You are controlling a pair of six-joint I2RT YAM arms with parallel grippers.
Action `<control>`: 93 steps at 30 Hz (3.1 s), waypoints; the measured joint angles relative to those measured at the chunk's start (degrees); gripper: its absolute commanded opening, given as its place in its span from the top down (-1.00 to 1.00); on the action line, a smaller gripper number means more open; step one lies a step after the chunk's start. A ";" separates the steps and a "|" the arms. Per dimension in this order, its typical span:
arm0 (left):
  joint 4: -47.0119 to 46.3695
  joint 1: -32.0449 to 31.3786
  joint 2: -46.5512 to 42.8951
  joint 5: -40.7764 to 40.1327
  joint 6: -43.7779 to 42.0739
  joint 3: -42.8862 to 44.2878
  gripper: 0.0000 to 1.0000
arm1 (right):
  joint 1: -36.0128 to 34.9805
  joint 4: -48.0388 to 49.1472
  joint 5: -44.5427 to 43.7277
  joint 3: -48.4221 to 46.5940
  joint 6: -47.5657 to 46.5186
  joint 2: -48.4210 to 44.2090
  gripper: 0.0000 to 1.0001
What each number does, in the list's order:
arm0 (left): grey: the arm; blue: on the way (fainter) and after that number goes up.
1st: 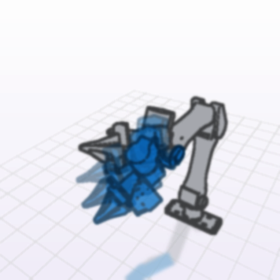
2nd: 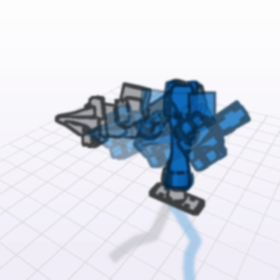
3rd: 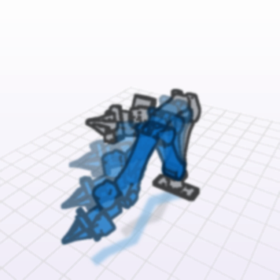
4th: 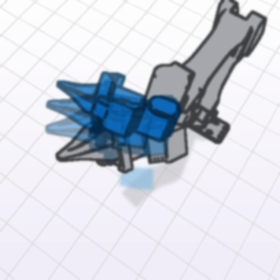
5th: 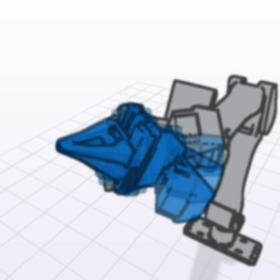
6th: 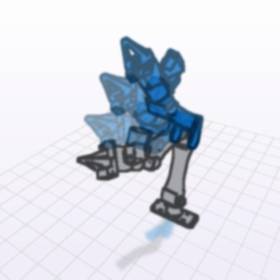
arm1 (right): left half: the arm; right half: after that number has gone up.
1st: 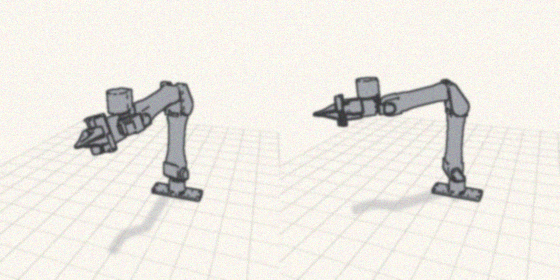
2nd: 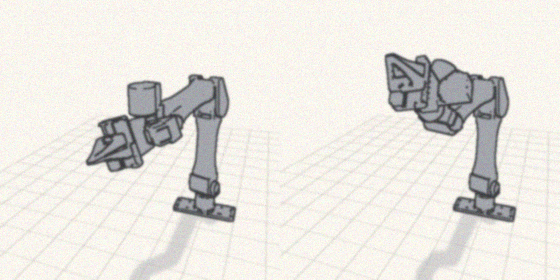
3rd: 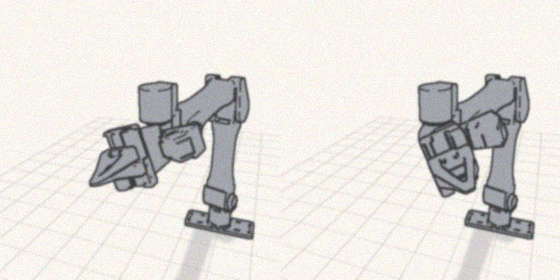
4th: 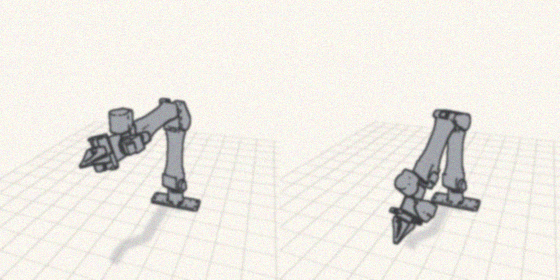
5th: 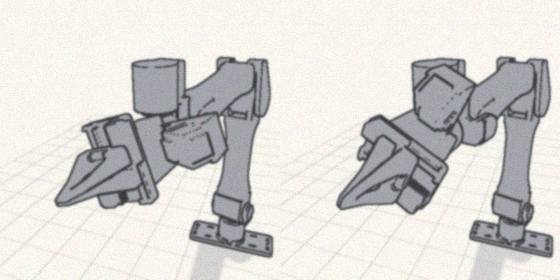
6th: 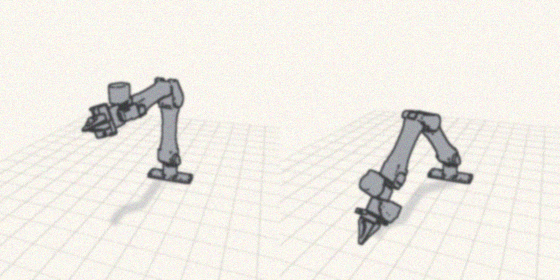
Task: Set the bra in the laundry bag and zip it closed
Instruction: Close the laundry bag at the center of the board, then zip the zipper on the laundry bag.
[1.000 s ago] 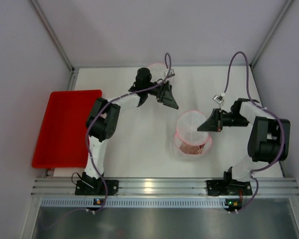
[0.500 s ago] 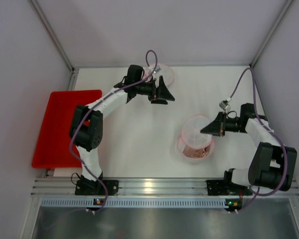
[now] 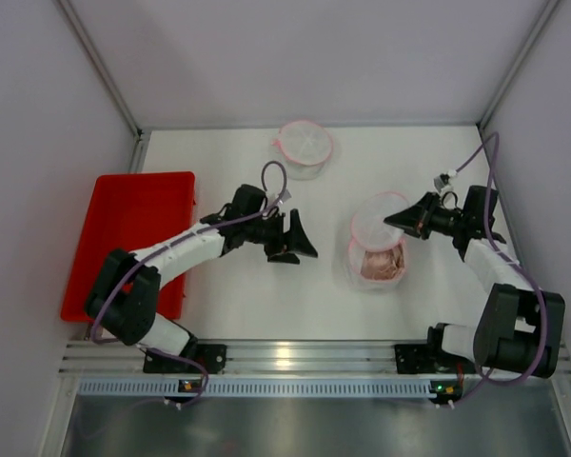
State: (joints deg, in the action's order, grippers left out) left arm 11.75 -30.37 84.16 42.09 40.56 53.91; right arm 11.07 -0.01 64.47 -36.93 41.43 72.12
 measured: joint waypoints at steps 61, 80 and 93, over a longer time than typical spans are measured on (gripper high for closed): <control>9.62 -28.55 -1.49 -19.39 -110.25 16.61 0.10 | -14.97 -10.69 -20.24 -0.37 17.57 1.18 1.00; 4.66 -41.75 16.02 -38.99 -122.81 19.91 0.04 | -18.75 -16.33 -24.72 -0.92 19.89 1.42 1.00; -5.53 -41.83 18.49 -45.09 -121.68 19.80 0.21 | -19.65 -18.80 -27.56 -2.62 20.44 0.92 1.00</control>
State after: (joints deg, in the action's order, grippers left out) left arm 6.22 -72.20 102.65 -3.01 -81.12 73.71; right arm -8.58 -18.81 36.91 -39.55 61.87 73.03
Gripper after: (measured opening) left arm 0.414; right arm 0.034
